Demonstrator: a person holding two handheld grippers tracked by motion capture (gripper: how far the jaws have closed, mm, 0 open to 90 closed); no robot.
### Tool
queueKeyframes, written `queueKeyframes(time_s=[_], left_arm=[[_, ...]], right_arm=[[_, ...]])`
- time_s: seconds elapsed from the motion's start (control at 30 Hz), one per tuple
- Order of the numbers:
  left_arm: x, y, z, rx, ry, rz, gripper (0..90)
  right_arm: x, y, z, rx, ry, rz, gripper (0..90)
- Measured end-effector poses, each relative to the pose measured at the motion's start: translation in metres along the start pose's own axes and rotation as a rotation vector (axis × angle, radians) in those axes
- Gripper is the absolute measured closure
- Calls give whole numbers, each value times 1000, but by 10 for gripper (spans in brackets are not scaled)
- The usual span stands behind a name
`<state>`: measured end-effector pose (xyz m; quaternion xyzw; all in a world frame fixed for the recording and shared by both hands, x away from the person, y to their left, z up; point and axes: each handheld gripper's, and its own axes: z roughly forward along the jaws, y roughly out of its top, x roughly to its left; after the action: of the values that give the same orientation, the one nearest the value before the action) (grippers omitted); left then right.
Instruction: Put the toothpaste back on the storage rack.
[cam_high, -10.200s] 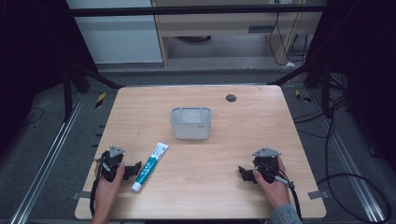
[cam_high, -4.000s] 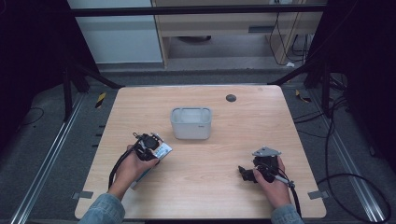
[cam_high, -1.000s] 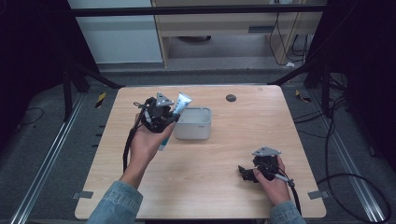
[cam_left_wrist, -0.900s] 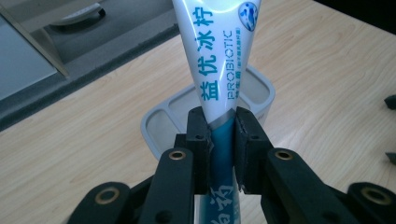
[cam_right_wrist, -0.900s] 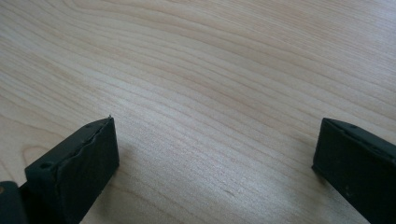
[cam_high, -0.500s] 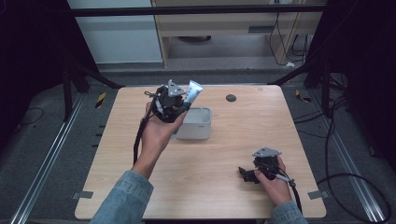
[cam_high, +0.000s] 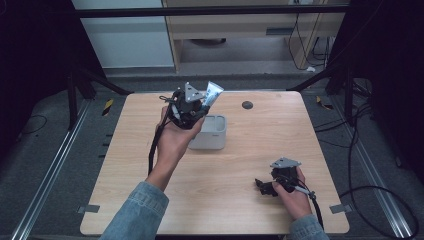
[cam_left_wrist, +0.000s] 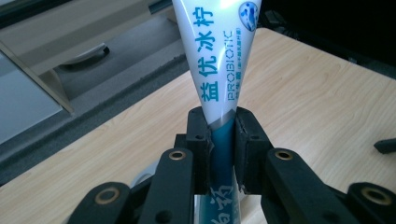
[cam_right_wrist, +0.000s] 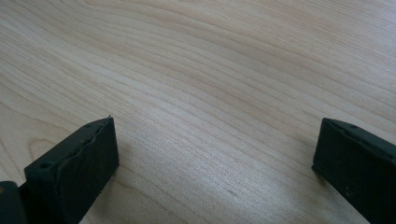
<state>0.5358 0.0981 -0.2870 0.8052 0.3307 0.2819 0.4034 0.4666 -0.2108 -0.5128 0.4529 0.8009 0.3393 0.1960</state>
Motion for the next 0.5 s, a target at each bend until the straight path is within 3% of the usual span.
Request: queueKeyframes(time_s=[0.23,0.5], left_arm=[[2,6,6,-9,14,-6,780],[3,9,16,-31,1,-14,779]], right_arm=[[1,-1,-1,0,0,-5,5],[1,-1,0,0,4,-7,4]])
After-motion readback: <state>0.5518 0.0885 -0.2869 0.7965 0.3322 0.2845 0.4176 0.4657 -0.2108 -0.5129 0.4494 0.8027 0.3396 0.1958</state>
